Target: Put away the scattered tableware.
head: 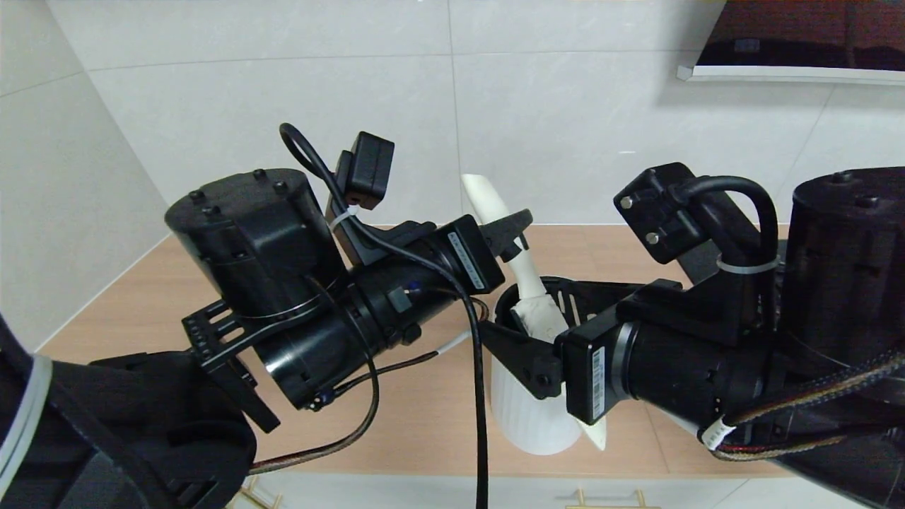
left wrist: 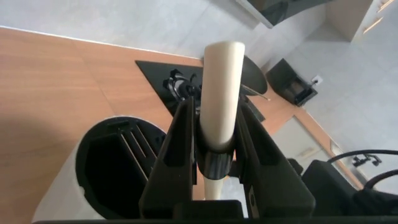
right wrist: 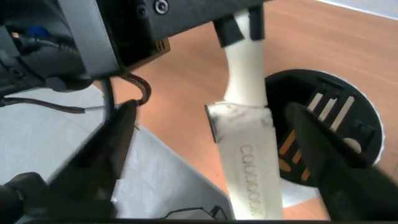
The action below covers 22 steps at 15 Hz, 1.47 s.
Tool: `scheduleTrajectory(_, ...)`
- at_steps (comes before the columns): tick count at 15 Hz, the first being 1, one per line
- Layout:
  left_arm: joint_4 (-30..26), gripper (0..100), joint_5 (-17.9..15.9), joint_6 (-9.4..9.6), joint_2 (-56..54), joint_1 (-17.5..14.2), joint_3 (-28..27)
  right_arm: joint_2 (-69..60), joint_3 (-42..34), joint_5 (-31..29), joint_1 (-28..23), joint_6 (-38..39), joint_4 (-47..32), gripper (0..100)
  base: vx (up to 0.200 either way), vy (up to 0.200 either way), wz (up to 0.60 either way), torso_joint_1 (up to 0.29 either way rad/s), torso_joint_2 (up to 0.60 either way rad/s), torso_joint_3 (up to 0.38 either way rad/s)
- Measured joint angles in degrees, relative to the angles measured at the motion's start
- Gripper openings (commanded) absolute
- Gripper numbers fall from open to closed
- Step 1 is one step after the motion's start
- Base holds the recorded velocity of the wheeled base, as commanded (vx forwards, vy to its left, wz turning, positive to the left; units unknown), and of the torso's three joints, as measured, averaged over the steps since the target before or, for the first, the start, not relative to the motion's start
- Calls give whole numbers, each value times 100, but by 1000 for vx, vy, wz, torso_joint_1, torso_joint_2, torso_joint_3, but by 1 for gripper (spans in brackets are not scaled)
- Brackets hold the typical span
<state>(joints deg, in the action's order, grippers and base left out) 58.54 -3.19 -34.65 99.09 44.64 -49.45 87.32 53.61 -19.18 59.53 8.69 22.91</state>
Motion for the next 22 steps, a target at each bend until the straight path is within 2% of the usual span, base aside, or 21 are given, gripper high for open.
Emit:
scheduleTrajectory(3,-33,0,-2,5,-251,0,-68,-310,-30,-4,-99,-40,33,100,0,0,0,0,0,0)
scheduleTrajectory(6,-317,0,-63,41,-603,-22,-96,-717,-23,27,-663,-122,18,100,0,0,0,0,0,0)
scheduleTrajectory(7,-444,0,-74,180,-713,-33,-102,-813,-4,32,-835,-130,22,100,0,0,0,0,0,0)
scheduleTrajectory(8,-556,0,-52,435,-802,-33,-111,-887,10,33,-981,-130,24,100,0,0,0,0,0,0)
scheduleTrajectory(9,-640,0,60,798,-877,-33,-122,-937,11,43,-1102,-130,18,100,0,0,0,0,0,0)
scheduleTrajectory(10,-662,0,310,1111,-925,-33,-146,-970,16,43,-1190,-134,22,100,0,0,0,0,0,0)
scheduleTrajectory(11,-668,0,553,1303,-953,-33,-227,-996,21,43,-1251,-152,18,100,0,0,0,0,0,0)
scheduleTrajectory(13,-812,0,1078,1424,-934,-13,-612,-1023,22,40,-1347,-167,18,100,0,0,0,0,0,0)
scheduleTrajectory(15,-1218,0,1918,1565,-813,116,-1337,-1047,24,40,-1452,-167,18,100,0,0,0,0,0,0)
scheduleTrajectory(17,-1581,0,2593,1872,-667,434,-1825,-1080,24,38,-1480,-167,20,100,0,0,0,0,0,0)
scheduleTrajectory(19,-1699,0,3252,2227,-521,778,-1943,-1100,24,38,-1496,-167,18,100,0,0,0,0,0,0)
scheduleTrajectory(21,-1699,0,3967,2398,-325,957,-1968,-1111,24,38,-1537,-167,20,100,0,0,0,0,0,0)
scheduleTrajectory(22,-1677,0,4067,2464,-234,1012,-1968,-1111,24,40,-1551,-167,20,100,0,0,0,0,0,0)
